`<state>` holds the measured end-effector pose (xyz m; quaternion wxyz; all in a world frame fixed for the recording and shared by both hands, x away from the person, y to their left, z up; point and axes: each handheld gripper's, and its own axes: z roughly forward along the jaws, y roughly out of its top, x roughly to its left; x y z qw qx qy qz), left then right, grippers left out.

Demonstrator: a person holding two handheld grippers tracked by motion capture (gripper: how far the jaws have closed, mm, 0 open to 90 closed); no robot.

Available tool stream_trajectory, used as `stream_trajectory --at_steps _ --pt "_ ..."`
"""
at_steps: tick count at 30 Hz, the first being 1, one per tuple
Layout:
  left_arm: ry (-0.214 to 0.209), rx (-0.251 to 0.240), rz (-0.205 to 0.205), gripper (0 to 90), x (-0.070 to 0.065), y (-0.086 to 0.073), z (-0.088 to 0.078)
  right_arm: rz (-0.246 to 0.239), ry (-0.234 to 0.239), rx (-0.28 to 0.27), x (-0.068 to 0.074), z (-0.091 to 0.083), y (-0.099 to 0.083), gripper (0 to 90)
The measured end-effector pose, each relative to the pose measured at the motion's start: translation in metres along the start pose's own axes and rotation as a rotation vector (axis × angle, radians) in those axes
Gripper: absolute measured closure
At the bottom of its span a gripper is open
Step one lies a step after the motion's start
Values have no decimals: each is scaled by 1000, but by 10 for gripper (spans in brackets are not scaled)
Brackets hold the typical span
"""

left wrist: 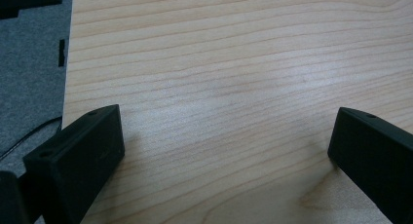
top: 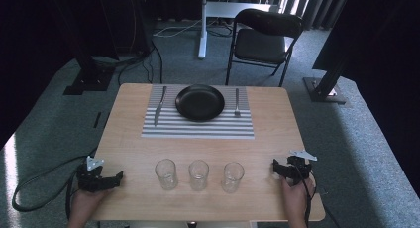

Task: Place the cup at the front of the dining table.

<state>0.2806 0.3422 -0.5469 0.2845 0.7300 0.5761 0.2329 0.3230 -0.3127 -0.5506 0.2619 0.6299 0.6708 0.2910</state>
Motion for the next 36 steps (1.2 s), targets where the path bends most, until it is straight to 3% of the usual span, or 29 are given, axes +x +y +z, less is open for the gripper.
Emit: stream_trajectory --at_steps 20,36 --pt "-26 10 29 13 3 0 -1 0 0 0 0 0 0 116" --pt "-92 -5 95 36 2 -1 -5 1 0 0 0 0 0 116"
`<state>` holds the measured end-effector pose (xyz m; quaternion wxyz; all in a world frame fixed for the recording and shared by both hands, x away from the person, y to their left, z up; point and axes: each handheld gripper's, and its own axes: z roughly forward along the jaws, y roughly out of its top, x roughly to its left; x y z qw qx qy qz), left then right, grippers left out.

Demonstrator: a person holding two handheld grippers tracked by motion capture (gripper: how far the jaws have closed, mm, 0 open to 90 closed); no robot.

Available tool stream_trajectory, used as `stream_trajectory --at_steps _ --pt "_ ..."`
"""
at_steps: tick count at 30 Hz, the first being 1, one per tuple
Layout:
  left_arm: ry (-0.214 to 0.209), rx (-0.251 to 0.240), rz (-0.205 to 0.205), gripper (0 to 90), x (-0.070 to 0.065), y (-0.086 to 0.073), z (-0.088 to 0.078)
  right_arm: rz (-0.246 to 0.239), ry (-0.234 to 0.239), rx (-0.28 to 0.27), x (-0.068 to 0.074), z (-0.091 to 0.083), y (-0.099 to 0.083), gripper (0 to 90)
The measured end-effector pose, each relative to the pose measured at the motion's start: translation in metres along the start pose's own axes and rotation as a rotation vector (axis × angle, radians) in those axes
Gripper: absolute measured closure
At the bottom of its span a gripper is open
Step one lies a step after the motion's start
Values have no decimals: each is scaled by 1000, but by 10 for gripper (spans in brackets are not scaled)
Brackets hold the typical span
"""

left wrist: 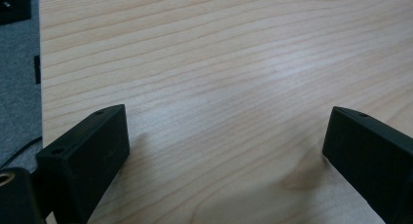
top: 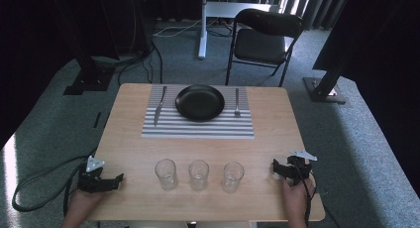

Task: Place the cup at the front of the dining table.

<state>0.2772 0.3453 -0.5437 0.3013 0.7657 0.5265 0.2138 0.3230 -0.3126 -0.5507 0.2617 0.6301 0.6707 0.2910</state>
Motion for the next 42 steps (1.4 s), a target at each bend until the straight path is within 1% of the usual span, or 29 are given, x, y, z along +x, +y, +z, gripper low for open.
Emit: stream_trajectory --at_steps 2,4,5,7,8,10,11,13,14,18,20,21,23,24,25,26,29,31,34,35,38,40,41,42 --pt "-19 -7 8 36 0 -1 -2 0 0 0 0 0 0 116" --pt "-22 -11 13 40 -1 -2 -3 0 0 0 0 0 0 116" --pt "-36 -12 11 41 -1 -2 -4 0 0 0 0 0 0 116" --pt "-46 -24 16 41 -2 -1 -8 0 0 0 0 0 0 116" --pt "-61 -28 20 41 -3 -1 -9 0 0 0 0 0 0 116" --pt "-65 -37 24 41 -4 0 -11 0 0 0 0 0 0 116" --pt "-84 -44 33 41 -6 1 -13 0 0 0 0 0 0 116" --pt "-91 -51 38 41 -8 2 -15 0 0 0 0 0 0 116" --pt "-104 -54 48 41 -11 4 -16 -1 0 0 0 0 0 116" --pt "-124 -50 67 51 -14 6 -18 0 0 0 0 0 0 116" --pt "-129 -58 79 51 -16 8 -19 0 0 0 0 0 0 116" --pt "-140 -59 86 51 -17 8 -20 0 0 0 0 0 0 116" --pt "-189 -76 91 52 -17 10 -24 0 0 0 0 0 0 116" --pt "-195 -85 99 52 -18 11 -26 0 0 0 0 0 0 116" --pt "-192 -85 105 52 -18 12 -27 0 0 0 0 0 0 116" --pt "-201 -86 106 52 -18 13 -28 0 0 0 0 0 0 116" --pt "-197 -91 108 52 -18 14 -30 0 0 0 0 0 0 116" --pt "-206 -101 109 52 -19 15 -31 0 0 0 0 0 0 116" --pt "-209 -116 124 53 -21 17 -34 -1 0 0 0 0 0 116" --pt "-215 -122 124 84 -21 18 -34 0 0 0 0 0 0 116" --pt "-231 -137 134 83 -24 20 -37 0 0 0 0 0 0 116" --pt "-233 -143 141 83 -26 23 -39 0 0 0 0 0 0 116" --pt "-235 -143 148 83 -26 23 -40 0 0 0 0 0 0 116" --pt "-237 -152 158 83 -28 25 -41 0 0 0 0 0 0 116"
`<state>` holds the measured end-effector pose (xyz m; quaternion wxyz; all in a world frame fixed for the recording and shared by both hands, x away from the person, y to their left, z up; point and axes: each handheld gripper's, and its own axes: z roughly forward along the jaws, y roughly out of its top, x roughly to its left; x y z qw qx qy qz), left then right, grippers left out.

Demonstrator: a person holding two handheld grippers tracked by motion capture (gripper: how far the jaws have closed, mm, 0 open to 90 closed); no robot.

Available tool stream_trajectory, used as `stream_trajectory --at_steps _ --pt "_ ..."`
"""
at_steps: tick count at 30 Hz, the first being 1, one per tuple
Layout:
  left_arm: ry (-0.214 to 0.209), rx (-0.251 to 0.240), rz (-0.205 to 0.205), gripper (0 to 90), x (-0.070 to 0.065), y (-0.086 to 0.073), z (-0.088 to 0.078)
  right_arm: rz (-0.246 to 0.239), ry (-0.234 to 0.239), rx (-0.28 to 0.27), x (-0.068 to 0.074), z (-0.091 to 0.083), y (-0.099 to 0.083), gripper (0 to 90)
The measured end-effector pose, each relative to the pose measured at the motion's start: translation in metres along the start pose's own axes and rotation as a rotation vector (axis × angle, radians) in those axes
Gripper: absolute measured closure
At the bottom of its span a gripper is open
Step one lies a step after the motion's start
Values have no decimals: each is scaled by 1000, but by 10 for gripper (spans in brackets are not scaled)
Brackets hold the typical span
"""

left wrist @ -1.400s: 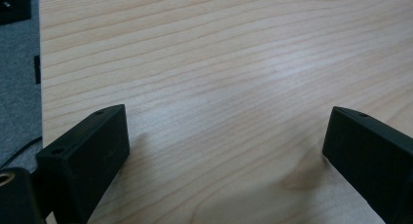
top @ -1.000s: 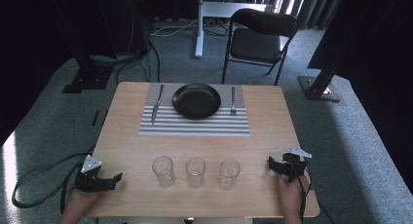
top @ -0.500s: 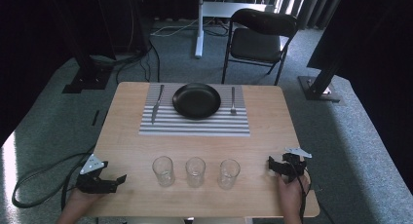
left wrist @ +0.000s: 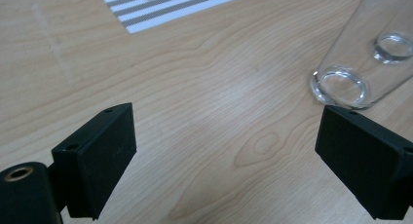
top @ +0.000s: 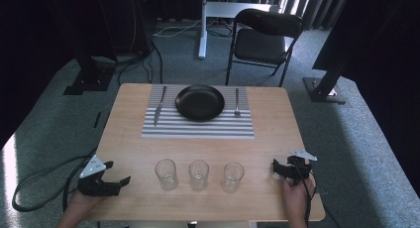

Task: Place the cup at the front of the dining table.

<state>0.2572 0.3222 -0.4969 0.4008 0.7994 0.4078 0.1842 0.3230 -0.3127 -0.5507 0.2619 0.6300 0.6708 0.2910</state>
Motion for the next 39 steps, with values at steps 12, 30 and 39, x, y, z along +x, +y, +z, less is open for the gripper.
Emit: stream_trajectory --at_steps 12,30,39 --pt "-62 -50 70 83 -15 22 -8 0 0 0 0 0 0 116" --pt "-139 -89 124 83 -32 40 -14 -1 0 0 0 0 0 116" --pt "-184 -108 155 83 -45 50 -12 -1 0 1 0 0 0 116"
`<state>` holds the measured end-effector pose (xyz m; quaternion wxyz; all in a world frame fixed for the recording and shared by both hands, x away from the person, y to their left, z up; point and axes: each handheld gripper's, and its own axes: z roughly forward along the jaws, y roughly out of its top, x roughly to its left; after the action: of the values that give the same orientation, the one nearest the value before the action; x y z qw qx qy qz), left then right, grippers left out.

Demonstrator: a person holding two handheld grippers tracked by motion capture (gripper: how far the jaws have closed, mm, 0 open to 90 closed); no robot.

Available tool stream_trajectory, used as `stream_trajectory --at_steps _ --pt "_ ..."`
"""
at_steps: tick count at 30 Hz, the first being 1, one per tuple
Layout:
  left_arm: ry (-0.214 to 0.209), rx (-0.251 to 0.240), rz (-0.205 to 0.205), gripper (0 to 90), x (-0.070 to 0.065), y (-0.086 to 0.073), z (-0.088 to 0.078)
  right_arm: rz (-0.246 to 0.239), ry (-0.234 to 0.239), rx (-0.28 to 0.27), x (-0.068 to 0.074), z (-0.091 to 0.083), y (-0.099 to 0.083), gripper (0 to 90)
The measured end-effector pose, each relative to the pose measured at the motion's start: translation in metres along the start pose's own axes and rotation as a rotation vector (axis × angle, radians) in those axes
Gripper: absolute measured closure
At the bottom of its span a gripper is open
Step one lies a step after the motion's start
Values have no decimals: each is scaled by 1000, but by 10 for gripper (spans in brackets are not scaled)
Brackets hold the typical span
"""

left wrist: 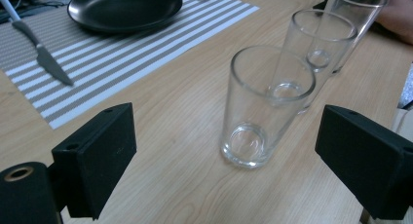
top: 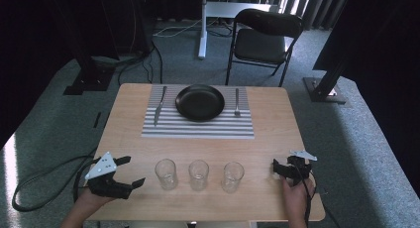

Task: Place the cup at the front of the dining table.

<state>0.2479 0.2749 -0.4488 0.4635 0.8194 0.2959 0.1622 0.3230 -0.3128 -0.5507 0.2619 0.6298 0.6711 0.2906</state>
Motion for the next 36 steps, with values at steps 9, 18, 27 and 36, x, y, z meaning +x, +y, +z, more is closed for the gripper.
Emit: stream_trajectory --at_steps 9,18,27,36 --pt "-42 -12 19 83 -7 12 8 1 1 -1 0 0 0 116" --pt "-73 5 45 83 -13 20 19 0 1 -1 0 0 0 116" --pt "-92 14 60 83 -17 27 27 -1 0 -1 0 0 0 116" --pt "-116 49 87 84 -21 39 38 0 0 -1 0 0 0 116"
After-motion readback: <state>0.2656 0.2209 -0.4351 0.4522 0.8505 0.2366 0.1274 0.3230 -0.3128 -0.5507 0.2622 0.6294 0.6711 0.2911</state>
